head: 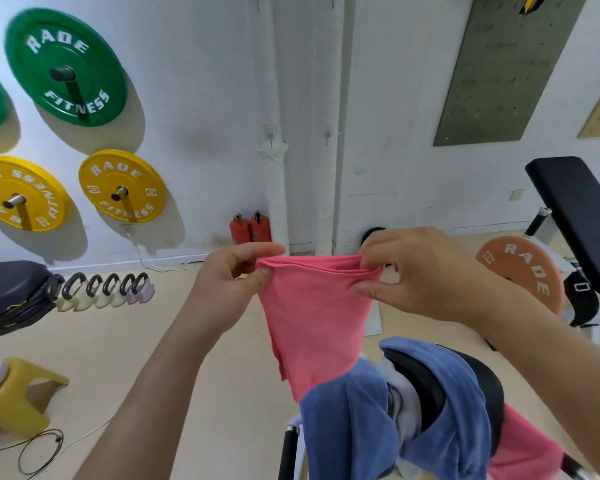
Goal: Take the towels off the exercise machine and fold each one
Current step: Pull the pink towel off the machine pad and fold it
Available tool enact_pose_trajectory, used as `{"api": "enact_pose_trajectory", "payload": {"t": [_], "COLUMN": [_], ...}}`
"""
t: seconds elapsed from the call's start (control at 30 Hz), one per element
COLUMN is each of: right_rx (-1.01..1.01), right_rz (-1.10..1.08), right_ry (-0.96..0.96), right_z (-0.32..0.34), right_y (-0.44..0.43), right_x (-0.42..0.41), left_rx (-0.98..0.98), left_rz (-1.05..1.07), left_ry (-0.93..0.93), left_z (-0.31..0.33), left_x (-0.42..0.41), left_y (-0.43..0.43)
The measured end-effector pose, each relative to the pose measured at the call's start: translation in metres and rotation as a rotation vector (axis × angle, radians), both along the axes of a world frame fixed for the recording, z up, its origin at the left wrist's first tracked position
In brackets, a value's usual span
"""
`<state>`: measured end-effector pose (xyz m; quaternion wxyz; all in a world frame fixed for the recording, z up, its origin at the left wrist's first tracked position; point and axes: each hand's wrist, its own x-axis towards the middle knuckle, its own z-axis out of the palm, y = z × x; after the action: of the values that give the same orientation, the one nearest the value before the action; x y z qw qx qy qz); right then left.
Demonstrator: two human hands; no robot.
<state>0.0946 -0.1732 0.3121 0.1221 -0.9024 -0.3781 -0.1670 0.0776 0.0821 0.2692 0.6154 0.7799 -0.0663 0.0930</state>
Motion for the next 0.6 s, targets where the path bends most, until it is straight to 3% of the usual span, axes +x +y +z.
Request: {"api": "enact_pose_trajectory", "payload": {"t": [0.17,0.37,0.47,0.6], "right_rx": [0.417,0.721,0.63,0.465], "right_rz": [-0.051,-0.164,-0.144,-0.178], "right_ry": [0.377,1.068,1.31,1.297], "right_z": [-0.014,-0.03,-0.038,-0.052], "right_y": [0.0,0.0,-0.004,-0.006], "right_x": [0.009,0.028,0.042,0.061], "left_rx": [-0.177,0.293,0.43,0.319], "left_rz": [-0.082,-0.081,-0.013,-0.079], "left_ry": [0.095,0.116,0.162,0.402], "left_z": [0.003,-0.014,-0.022,-0.036], "left_x": [0.003,0.019,0.03,0.042], "left_y": [-0.003,-0.019,-0.031,-0.037]}}
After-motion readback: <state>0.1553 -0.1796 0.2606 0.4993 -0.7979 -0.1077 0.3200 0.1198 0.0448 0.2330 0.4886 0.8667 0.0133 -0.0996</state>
